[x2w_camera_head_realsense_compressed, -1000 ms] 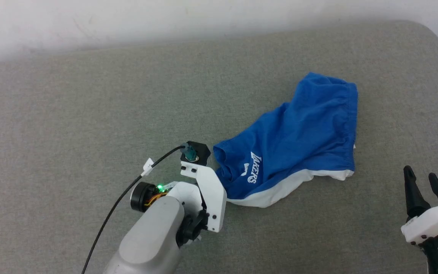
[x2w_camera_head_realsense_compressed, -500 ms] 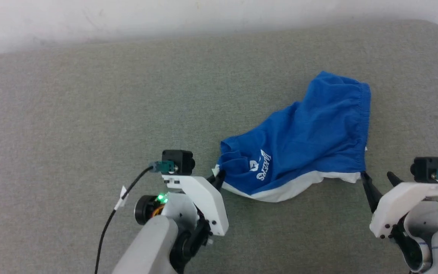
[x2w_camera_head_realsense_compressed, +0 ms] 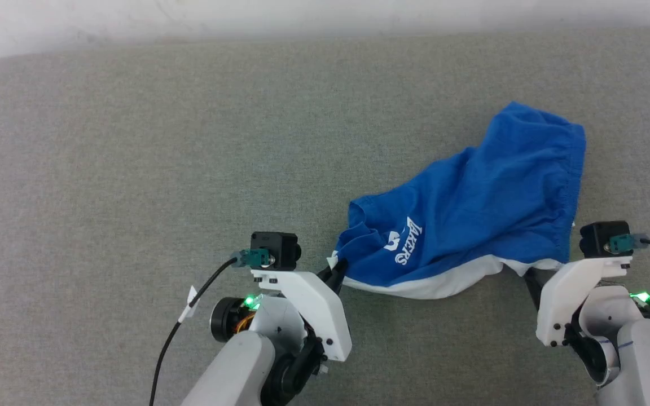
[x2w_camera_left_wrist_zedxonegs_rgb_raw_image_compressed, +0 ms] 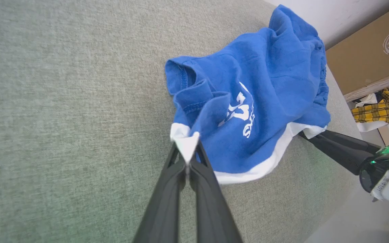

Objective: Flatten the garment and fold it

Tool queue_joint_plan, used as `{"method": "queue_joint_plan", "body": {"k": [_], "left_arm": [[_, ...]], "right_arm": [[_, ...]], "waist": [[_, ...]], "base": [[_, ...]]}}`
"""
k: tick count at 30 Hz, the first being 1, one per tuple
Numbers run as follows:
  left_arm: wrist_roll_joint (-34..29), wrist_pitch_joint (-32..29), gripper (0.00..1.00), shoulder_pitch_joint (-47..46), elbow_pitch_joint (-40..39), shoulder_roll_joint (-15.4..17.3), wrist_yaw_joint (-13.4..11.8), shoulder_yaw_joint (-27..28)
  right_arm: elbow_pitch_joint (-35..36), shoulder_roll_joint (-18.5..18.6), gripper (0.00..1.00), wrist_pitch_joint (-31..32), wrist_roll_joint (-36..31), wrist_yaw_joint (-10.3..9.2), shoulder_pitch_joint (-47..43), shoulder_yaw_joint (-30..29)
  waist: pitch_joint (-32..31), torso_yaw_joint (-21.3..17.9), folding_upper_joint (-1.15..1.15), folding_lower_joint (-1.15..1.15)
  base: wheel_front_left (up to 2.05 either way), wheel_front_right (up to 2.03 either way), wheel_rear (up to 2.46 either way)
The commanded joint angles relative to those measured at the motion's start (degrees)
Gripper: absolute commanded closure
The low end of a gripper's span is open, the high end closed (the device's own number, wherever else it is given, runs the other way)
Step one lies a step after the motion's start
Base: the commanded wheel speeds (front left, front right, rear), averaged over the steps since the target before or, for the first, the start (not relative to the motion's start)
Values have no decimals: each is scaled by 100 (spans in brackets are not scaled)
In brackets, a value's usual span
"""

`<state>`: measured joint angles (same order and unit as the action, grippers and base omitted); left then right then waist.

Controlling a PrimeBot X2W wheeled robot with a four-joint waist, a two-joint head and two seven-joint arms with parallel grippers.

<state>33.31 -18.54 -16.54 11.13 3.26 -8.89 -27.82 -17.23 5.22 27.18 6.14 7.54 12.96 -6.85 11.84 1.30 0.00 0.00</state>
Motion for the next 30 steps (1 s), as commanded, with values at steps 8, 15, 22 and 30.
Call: {"method": "queue_joint_plan", "body": {"k": [8,15,22,30], "left_arm": [[162,180,100,78,-112,-20,-32,28],[628,641,100,-87,-803,-28,20,487],[480,477,100,-1511,-1099,567,-80,1210],[48,73,100,-3886,162,1197,-13,1458]], "right_arm": [[-56,212,100,-156,340,-5,246,354],[969,600,100,279,1259,-5,432,762],[1819,1060,100,1361,2465,-5,1850,916],[728,772,100,1707,2465,-5,4420,1021]], "waist": [[-18,-29,0,0],[-178,-61,0,0],[-186,-153,0,0],[272,-131,0,0]], "base": [[0,0,0],[0,0,0],[0,0,0],[0,0,0]]}}
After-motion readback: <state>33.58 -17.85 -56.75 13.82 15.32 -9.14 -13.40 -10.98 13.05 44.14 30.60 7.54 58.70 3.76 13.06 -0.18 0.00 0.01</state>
